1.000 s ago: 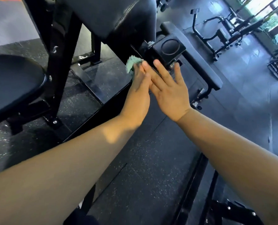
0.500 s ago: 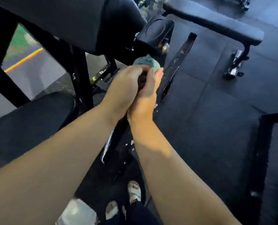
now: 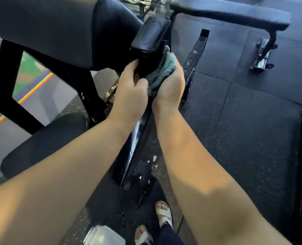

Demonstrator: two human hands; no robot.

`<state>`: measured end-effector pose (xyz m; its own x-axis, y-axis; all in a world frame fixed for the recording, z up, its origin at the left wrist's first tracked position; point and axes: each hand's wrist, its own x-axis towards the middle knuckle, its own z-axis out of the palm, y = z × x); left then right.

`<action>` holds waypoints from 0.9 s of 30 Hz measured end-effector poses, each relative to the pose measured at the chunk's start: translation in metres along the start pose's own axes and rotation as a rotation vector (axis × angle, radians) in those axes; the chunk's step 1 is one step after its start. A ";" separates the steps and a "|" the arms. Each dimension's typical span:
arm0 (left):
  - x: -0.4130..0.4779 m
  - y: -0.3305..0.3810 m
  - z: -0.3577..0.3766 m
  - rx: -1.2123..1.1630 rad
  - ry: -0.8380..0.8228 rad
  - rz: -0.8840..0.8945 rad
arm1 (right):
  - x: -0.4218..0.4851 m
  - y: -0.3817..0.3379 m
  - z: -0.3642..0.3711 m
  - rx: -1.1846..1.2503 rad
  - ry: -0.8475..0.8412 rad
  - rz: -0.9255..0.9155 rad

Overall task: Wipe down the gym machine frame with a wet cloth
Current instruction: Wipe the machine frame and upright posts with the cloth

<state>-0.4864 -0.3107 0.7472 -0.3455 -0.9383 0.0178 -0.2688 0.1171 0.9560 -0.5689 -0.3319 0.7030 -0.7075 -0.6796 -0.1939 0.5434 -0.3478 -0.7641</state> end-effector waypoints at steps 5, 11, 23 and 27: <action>0.004 -0.001 -0.006 -0.105 -0.028 -0.023 | -0.014 0.006 0.013 -0.251 0.078 -0.107; 0.005 0.008 -0.001 -0.114 -0.024 0.006 | 0.013 -0.010 0.013 -0.210 0.101 -0.035; 0.007 0.000 0.007 -0.146 0.039 -0.049 | 0.016 -0.031 0.019 -0.283 0.028 -0.234; 0.007 -0.004 0.007 -0.107 0.039 -0.010 | 0.020 -0.007 0.010 -0.409 -0.023 -0.444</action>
<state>-0.4937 -0.3154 0.7413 -0.3074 -0.9514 0.0170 -0.1739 0.0738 0.9820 -0.5824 -0.3494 0.7102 -0.8144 -0.5417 0.2083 -0.0230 -0.3285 -0.9442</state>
